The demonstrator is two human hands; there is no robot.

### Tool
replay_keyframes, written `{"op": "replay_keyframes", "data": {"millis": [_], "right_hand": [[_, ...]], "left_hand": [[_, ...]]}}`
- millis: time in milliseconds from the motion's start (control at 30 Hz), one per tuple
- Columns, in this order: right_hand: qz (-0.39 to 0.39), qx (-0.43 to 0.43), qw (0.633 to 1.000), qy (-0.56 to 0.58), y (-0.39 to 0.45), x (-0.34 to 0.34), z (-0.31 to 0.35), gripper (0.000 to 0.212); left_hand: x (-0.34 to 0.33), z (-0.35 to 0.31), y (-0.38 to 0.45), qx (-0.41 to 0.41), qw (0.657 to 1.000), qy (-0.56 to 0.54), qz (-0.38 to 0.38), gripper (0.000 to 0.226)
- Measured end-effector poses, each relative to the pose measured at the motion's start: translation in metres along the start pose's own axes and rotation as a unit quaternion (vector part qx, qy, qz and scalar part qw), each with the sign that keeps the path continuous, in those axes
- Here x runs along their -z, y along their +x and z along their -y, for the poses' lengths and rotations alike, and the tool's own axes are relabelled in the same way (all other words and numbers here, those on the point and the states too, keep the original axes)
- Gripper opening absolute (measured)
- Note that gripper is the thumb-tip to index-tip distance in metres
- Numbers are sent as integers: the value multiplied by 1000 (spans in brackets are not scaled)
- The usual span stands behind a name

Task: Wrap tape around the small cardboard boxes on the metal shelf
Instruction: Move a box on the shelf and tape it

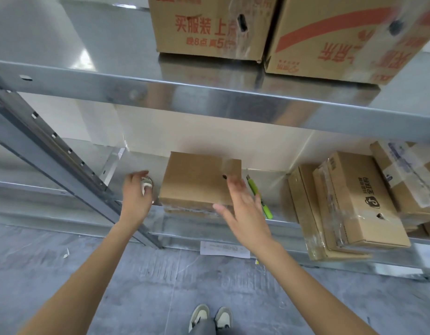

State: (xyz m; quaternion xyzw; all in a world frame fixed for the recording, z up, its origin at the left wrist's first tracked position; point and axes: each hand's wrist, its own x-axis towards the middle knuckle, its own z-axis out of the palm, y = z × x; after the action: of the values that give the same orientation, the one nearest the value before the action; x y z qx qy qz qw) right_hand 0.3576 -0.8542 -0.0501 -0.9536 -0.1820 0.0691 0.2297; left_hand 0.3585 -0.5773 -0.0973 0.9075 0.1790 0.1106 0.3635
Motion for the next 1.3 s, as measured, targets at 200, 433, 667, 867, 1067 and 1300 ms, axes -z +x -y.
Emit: {"op": "replay_keyframes", "data": {"millis": [200,433,667,867,1067,1300], "right_hand": [[-19,-63,998,20,83,21,11,60],[48,-65,991,-109,98,-12,3,67],[35,3,992,-119,43,-19,5,67],[27,49,992,-113,-23,-37,3,67],[-50,-17,994,95,-8,-30,-9,87],[-72,-62,984,152,5,-17,-32,78]], "left_hand": [[-16,-82,7,-211,963,144,88,61],[-36,-80,3,-239,930,246,130,75],[-35,-83,3,-229,933,243,133,76],[-38,-82,3,-223,937,237,124,64],[-37,-77,4,-236,933,235,135,65],[-21,-67,-21,111,982,-155,8,51]]}}
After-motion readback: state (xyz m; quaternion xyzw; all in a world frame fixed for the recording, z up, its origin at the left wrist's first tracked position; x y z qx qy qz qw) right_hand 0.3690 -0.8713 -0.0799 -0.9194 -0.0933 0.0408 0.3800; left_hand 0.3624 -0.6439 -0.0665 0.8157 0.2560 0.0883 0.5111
